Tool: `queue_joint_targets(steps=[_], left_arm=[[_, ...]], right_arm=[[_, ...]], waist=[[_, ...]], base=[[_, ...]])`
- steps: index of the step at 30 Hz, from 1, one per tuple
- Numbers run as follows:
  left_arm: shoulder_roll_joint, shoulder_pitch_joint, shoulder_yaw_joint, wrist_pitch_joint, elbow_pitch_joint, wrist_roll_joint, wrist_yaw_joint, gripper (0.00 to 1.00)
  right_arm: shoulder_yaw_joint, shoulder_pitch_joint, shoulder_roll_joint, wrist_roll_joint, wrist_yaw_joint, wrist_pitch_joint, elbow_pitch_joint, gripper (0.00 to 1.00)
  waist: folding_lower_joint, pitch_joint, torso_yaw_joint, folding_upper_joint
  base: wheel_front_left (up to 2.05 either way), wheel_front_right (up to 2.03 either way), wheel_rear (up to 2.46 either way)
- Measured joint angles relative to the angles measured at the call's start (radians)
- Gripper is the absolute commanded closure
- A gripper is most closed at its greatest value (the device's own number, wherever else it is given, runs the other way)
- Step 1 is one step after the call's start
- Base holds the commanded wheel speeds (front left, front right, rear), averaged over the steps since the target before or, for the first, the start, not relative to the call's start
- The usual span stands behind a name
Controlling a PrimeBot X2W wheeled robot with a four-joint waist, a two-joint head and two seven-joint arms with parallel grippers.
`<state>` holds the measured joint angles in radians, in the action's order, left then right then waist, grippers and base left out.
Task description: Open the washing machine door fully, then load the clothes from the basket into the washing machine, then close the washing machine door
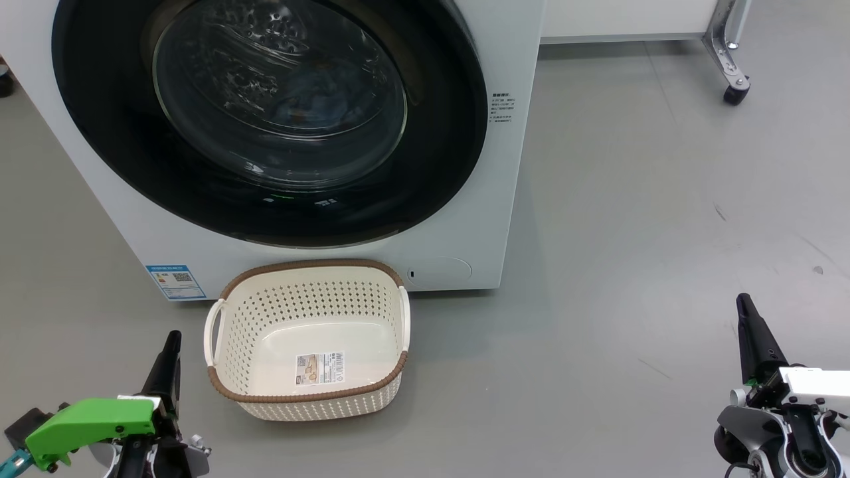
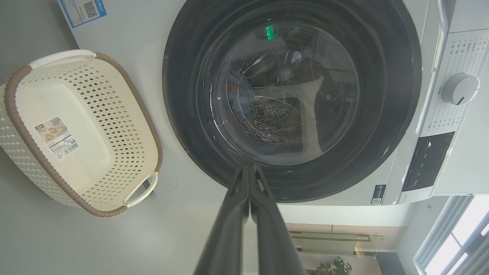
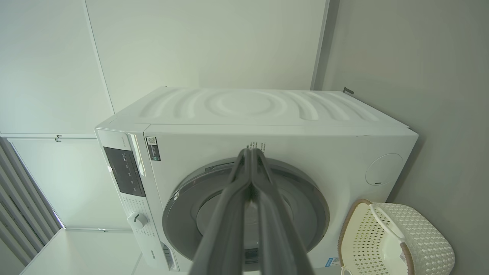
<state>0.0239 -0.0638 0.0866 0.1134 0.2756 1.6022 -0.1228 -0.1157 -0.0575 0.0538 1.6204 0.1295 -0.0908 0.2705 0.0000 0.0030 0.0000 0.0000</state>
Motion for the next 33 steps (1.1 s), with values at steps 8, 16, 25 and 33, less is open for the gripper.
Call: queue_joint_targets(steps=[8,16,25,33], left_arm=[[0.000,0.000,0.000,0.000,0.000,0.000,0.000,1.00],[0.000,0.000,0.000,0.000,0.000,0.000,0.000,1.00],[0.000,0.000,0.000,0.000,0.000,0.000,0.000,1.00],[0.000,0.000,0.000,0.000,0.000,0.000,0.000,1.00]], right_arm=[[0.000,0.000,0.000,0.000,0.000,0.000,0.000,1.00],[-0.001,0.000,-0.001,0.000,0.000,0.000,0.000,1.00],[-0.001,0.000,-0.001,0.000,0.000,0.000,0.000,1.00],[-0.002,0.000,-0.002,0.000,0.000,0.000,0.000,1.00]], waist=[[0.0000,0.000,0.000,0.0000],[0.0000,0.000,0.000,0.0000],[0.0000,0.000,0.000,0.0000],[0.0000,0.000,0.000,0.0000]], base=[[0.00,0.00,0.00],[0.00,0.00,0.00],[0.00,0.00,0.00],[0.00,0.00,0.00]])
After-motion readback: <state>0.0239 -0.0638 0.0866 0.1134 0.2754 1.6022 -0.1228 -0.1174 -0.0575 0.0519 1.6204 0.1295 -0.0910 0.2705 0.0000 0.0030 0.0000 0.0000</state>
